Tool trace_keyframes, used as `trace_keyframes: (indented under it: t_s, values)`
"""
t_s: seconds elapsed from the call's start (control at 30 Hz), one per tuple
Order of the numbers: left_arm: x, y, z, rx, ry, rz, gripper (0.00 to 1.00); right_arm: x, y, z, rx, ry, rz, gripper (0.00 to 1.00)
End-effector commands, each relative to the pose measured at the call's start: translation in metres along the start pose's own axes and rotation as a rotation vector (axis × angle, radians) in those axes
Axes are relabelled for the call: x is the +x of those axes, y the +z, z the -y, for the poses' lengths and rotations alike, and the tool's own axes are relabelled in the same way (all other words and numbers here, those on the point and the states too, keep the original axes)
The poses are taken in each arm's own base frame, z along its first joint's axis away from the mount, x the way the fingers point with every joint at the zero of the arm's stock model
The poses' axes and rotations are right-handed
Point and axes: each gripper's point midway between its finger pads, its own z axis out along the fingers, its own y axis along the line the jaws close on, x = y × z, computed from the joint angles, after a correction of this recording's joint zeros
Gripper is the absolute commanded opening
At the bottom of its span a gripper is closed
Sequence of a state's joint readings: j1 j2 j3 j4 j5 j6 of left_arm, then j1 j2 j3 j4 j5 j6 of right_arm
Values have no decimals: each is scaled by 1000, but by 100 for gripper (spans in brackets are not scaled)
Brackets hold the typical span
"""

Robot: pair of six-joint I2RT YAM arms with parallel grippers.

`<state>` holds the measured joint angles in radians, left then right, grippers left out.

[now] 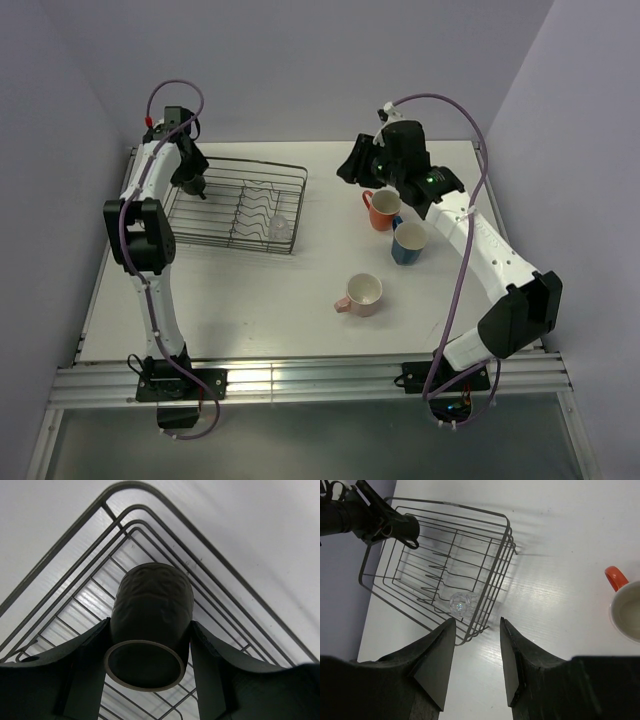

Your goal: Load the cups into the dish rack

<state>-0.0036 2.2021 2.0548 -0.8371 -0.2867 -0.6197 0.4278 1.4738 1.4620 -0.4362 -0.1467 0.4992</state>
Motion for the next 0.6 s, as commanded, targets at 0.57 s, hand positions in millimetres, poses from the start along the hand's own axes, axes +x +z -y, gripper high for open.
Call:
trace_keyframes:
  t_s: [0.57]
  values:
    - [-2, 25, -29, -67, -10, -28, 6, 1, -2, -3, -22, -45, 8, 49]
